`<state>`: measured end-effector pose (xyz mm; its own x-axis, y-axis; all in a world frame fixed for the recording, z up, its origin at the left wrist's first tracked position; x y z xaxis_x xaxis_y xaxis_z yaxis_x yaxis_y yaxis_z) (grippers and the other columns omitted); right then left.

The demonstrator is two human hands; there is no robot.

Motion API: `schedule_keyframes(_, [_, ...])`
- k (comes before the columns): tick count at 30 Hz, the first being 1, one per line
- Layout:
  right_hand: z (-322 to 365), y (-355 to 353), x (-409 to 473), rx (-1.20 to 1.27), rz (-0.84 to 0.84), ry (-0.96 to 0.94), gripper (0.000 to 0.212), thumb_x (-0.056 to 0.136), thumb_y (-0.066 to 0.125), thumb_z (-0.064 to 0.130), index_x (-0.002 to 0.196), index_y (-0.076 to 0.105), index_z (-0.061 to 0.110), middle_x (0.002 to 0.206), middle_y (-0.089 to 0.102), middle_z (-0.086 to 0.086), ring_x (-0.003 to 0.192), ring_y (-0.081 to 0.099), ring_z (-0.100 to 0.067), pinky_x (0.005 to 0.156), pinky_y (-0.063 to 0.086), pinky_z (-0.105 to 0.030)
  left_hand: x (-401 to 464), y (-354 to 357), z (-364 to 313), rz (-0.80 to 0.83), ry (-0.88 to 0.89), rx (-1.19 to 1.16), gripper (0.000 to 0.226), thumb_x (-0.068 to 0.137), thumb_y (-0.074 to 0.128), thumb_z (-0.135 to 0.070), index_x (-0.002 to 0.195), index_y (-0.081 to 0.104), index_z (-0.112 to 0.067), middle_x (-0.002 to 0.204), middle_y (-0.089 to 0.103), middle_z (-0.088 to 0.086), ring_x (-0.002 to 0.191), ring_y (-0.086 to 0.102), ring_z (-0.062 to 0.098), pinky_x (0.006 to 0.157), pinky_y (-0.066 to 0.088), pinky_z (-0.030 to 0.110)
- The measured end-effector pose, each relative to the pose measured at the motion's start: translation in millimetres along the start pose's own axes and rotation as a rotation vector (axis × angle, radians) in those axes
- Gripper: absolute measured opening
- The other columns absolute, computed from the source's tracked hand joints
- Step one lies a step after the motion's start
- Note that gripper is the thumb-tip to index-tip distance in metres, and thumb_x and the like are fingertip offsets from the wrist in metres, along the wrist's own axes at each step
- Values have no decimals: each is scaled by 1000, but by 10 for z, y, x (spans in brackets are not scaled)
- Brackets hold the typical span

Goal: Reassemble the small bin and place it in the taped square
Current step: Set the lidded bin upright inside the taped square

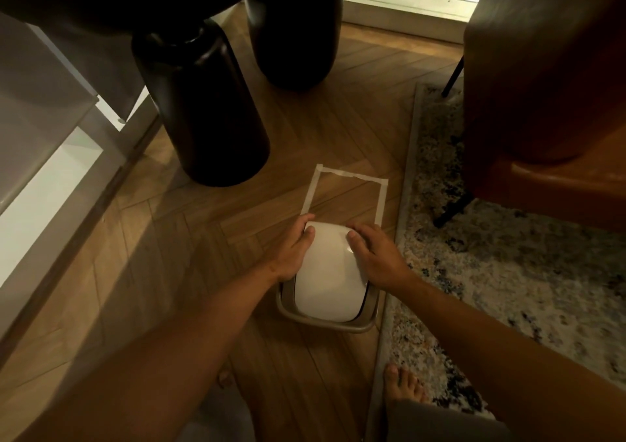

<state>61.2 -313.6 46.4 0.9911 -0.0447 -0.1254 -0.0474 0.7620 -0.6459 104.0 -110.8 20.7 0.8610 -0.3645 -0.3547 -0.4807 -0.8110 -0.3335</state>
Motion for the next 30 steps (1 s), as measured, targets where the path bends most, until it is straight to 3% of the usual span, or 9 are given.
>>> schedule_keyframes(3, [34,2,-20,-52,24,-12,41,106,44,46,135,61,23,126,60,-5,115,56,-22,97,48,-42,-57,-47,-4,20,-24,114,67,88,30,-78,149,20,-50,158,37,-2,140,42,22,112,40,53])
schedule_keyframes(6, [81,-38,-79,-158,-80,-15,46,104,52,42,139,58,13,139,55,-12,128,50,-30,105,43,-45,-205,-108,39,-9,-32,146,76,86,36,-81,152,19,-47,160,36,-4,142,39,20,112,38,44])
schedule_keyframes(8, [191,-58,-179,-286,-147,-129,51,101,57,45,140,56,13,147,50,-14,135,43,-34,109,38,-50,-338,-137,70,-17,-22,145,77,87,38,-79,153,22,-43,157,39,-6,139,41,15,105,35,33])
schedule_keyframes(11, [359,113,-339,-551,-29,-357,65,94,48,65,145,49,24,154,41,-13,144,31,-38,114,28,-58,-477,-158,129,17,-16,114,65,96,44,-62,154,29,-36,147,45,-9,128,44,5,100,38,28])
schedule_keyframes(16, [377,298,-467,-696,10,-432,66,97,43,64,150,46,24,156,41,-17,142,32,-44,107,29,-67,-576,-169,272,-13,-215,-75,54,102,50,-45,149,46,-20,136,58,2,92,52,-9,72,44,12])
schedule_keyframes(21, [370,351,-476,-741,1,-450,66,99,40,64,150,46,24,157,38,-17,143,31,-43,109,26,-66,-582,-172,357,-40,-263,-168,52,102,52,-39,147,49,-15,135,61,4,101,57,3,67,43,4])
schedule_keyframes(25, [384,343,-449,-731,1,-444,65,99,41,63,151,45,24,157,38,-17,143,30,-43,110,25,-67,-567,-187,369,-28,-281,-190,56,100,54,-43,148,48,-15,126,60,-3,102,59,3,64,43,3])
schedule_keyframes(28, [425,315,-411,-661,42,-463,64,99,42,60,150,45,22,157,38,-15,143,29,-44,110,27,-67,-586,-239,434,-55,-307,-211,64,95,59,-49,151,42,-22,121,61,-8,105,60,8,72,48,15])
schedule_keyframes(30, [383,242,-393,-542,22,-408,63,100,42,58,150,43,20,159,35,-15,146,23,-44,115,25,-62,-621,-240,488,-64,-330,-230,70,92,62,-52,152,38,-26,118,63,-9,97,61,7,67,54,21])
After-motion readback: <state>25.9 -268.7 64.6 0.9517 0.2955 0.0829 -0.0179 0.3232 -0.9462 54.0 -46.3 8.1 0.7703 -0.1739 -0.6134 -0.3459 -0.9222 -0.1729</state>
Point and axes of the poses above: each hand's wrist, its own x-axis towards the middle knuckle, its own y-axis out of the palm, z = x × y, the point moved 5 cm from there along x, towards the middle knuckle
